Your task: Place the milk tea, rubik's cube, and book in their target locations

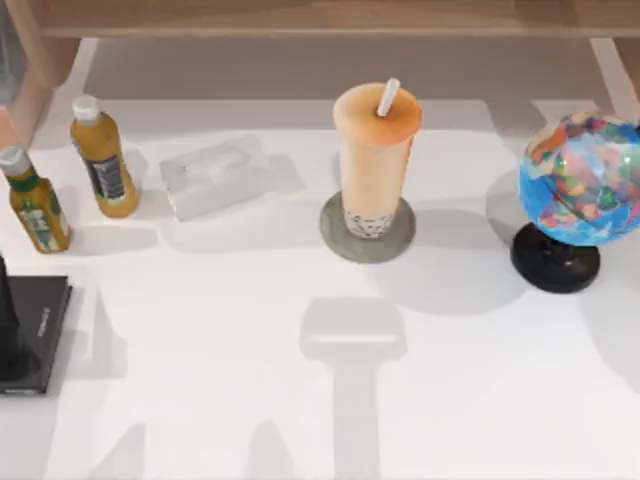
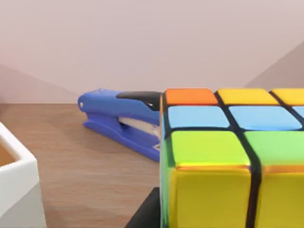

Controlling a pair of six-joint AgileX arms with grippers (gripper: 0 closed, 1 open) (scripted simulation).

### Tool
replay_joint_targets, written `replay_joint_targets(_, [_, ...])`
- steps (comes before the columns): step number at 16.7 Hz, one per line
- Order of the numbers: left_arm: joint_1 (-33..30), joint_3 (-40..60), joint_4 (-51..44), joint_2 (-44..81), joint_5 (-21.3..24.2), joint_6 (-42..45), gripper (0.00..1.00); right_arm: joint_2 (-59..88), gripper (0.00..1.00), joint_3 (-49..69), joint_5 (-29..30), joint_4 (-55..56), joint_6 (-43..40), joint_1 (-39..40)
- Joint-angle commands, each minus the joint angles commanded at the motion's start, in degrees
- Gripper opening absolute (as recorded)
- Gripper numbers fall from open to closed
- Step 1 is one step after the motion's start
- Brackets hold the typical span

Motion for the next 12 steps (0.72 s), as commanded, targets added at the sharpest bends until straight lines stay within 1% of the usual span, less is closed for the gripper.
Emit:
replay_joint_targets(4, [0.00, 0.00, 0.00, 0.00, 0.00, 0.00, 1.00, 0.00, 0.98, 0.00, 0.00, 0.00, 0.00, 0.00])
replay_joint_targets(5, [0.00, 0.00, 0.00, 0.00, 0.00, 0.00, 1.00, 0.00, 1.00, 0.00, 0.00, 0.00, 0.00, 0.00])
replay_joint_targets(12, [0.00, 0.00, 0.00, 0.00, 0.00, 0.00, 1.00, 0.00, 1.00, 0.00, 0.00, 0.00, 0.00, 0.00])
